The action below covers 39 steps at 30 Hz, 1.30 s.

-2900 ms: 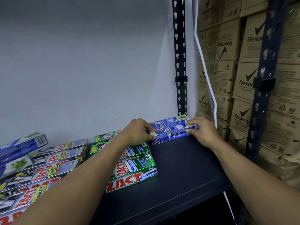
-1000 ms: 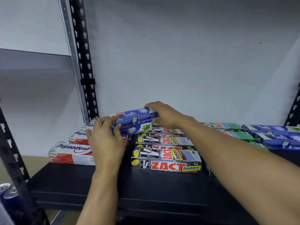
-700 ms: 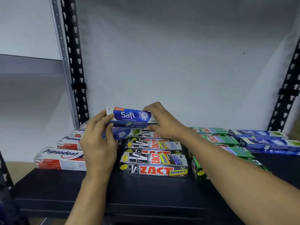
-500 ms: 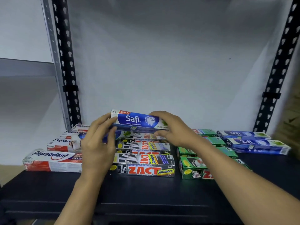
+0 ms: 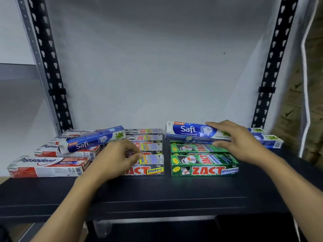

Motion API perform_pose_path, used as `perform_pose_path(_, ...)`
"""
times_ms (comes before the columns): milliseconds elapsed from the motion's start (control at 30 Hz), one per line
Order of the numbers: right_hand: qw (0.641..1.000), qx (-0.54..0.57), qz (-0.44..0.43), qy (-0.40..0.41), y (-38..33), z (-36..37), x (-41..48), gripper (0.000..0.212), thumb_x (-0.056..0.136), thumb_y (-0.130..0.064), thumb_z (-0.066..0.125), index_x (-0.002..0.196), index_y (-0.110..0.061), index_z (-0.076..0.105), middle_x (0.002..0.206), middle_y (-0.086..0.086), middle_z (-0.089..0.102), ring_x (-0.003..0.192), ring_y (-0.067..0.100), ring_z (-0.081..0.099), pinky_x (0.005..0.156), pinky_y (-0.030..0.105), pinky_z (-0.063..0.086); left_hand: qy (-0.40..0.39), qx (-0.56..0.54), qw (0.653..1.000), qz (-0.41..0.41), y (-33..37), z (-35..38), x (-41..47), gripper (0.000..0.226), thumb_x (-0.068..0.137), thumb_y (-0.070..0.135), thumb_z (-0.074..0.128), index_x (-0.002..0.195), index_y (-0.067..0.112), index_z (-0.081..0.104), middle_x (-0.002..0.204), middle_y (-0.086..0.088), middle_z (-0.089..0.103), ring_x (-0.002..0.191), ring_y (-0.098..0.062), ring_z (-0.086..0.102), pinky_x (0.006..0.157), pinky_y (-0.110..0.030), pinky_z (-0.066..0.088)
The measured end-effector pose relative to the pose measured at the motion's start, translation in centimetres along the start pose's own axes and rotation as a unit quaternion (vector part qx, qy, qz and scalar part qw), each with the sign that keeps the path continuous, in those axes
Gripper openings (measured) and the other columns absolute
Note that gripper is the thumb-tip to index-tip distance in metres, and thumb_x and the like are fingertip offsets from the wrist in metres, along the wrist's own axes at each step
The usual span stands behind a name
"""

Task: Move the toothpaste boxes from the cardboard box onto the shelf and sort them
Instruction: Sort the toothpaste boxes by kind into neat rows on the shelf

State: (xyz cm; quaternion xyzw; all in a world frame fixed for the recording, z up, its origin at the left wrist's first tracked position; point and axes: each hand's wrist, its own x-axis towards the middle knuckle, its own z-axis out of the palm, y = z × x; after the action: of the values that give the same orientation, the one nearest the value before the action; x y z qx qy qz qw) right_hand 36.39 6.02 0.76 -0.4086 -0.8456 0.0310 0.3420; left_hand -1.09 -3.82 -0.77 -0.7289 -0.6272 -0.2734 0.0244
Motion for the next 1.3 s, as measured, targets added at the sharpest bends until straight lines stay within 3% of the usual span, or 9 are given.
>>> perform_pose_path(167,0.999,-0.021,0.033,0.017,3.6,-2.5,-3.1,0.065,0.086,-0.022,0.075,0.143,-0.036,0.048,0.117,-0.009,0.057,0.106,0.01,0.054,0.092,0.03,0.044,0.0,0.052,0.998,-0.026,3.5,-0.1,1.4,0.016,0.092,0.039,0.064,0.099,0.03,0.074,0.108,0.013,0.071,0.095,-0.006,0.064,0.085,-0.033,0.055)
perform_pose_path(267,0.998,-0.023,0.05,0.034,5.6,-3.5,-4.7,0.065,0.085,-0.019,0.076,0.142,-0.033,0.05,0.117,-0.01,0.056,0.107,0.009,0.052,0.095,0.028,0.041,0.033,0.0,0.999,0.019,6.7,1.2,2.3,0.016,0.092,0.034,0.065,0.105,0.029,0.073,0.108,0.012,0.072,0.099,-0.008,0.064,0.088,-0.032,0.052)
perform_pose_path(400,0.996,-0.016,0.079,0.033,8.9,-4.1,-6.9,0.064,0.083,-0.016,0.077,0.14,-0.033,0.052,0.131,-0.009,0.054,0.126,0.015,0.05,0.112,0.033,0.034,0.004,-0.096,0.994,0.059,11.4,3.4,4.5,0.028,0.088,0.032,0.072,0.116,0.028,0.07,0.103,0.012,0.069,0.094,-0.004,0.063,0.087,-0.029,0.052)
perform_pose_path(533,0.992,-0.006,0.128,0.009,11.4,-4.8,-8.8,0.064,0.086,-0.02,0.075,0.138,-0.046,0.048,0.141,-0.003,0.048,0.136,0.016,0.041,0.119,0.035,0.028,-0.025,-0.143,0.985,0.092,15.7,5.8,7.2,0.053,0.087,0.033,0.075,0.136,0.027,0.057,0.131,0.007,0.064,0.113,-0.008,0.061,0.095,-0.032,0.053)
perform_pose_path(633,0.991,0.027,0.131,0.003,12.2,-5.4,-9.6,0.064,0.087,-0.021,0.074,0.138,-0.052,0.048,0.148,-0.008,0.043,0.142,0.011,0.034,0.121,0.04,0.026,-0.091,-0.146,0.979,0.113,18.6,7.1,9.0,0.064,0.086,0.03,0.075,0.144,0.025,0.048,0.14,0.004,0.058,0.123,-0.013,0.057,0.099,-0.034,0.049)
perform_pose_path(767,0.99,0.032,0.136,-0.006,12.7,-5.9,-10.1,0.07,0.088,-0.016,0.074,0.134,-0.06,0.043,0.148,-0.012,0.044,0.141,0.009,0.036,0.121,0.037,0.026,-0.139,-0.155,0.969,0.129,20.9,8.8,10.3,0.052,0.085,0.022,0.076,0.134,0.02,0.06,0.124,0.002,0.069,0.112,-0.013,0.063,0.098,-0.038,0.053)
perform_pose_path(933,0.992,-0.025,0.121,0.018,12.5,-5.6,-9.6,0.069,0.086,-0.042,0.072,0.141,-0.06,0.036,0.149,-0.016,0.045,0.143,0.007,0.033,0.117,0.053,0.028,-0.143,-0.174,0.967,0.122,23.1,10.4,10.5,0.053,0.086,0.032,0.075,0.134,0.016,0.059,0.117,0.001,0.07,0.108,-0.013,0.063,0.088,-0.026,0.046)
perform_pose_path(1067,0.989,-0.077,0.126,0.013,12.1,-5.1,-9.2,0.061,0.088,-0.044,0.068,0.132,-0.07,0.036,0.144,-0.02,0.049,0.139,0.011,0.039,0.111,0.061,0.03,-0.147,-0.161,0.969,0.118,23.4,11.4,10.6,0.055,0.083,0.031,0.079,0.133,0.016,0.061,0.118,0.004,0.07,0.107,-0.01,0.064,0.095,-0.027,0.048)
perform_pose_path(1300,0.981,-0.122,0.151,0.019,11.8,-4.4,-9.7,0.047,0.092,-0.035,0.066,0.127,-0.062,0.05,0.135,-0.024,0.05,0.136,0.004,0.035,0.113,0.066,0.01,-0.114,-0.094,0.985,0.09,20.2,11.0,10.8,0.04,0.087,0.027,0.075,0.126,0.019,0.068,0.127,0.003,0.068,0.114,-0.013,0.063,0.1,-0.032,0.049)
